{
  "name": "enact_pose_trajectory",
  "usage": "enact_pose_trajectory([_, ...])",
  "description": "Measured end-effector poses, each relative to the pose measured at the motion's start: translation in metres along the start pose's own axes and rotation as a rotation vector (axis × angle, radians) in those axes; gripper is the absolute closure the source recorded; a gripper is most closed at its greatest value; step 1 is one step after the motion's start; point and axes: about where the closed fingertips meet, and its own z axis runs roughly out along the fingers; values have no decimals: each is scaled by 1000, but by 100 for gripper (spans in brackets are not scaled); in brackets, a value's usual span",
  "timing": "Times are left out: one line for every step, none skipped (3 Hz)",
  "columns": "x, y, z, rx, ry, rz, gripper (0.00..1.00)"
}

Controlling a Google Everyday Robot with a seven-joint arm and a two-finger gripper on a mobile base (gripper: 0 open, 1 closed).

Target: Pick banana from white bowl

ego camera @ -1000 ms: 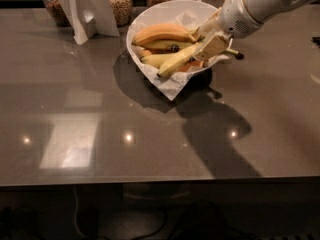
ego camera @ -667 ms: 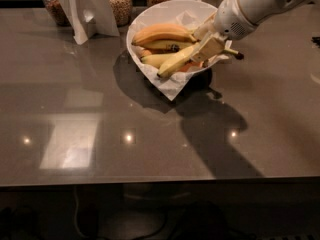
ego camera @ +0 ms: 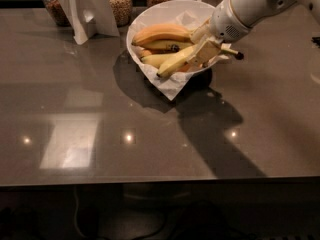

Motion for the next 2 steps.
enact_pose_trajectory([5,0,7,-16,20,2,47])
enact_pose_trajectory([9,2,11,-29,38,1,49])
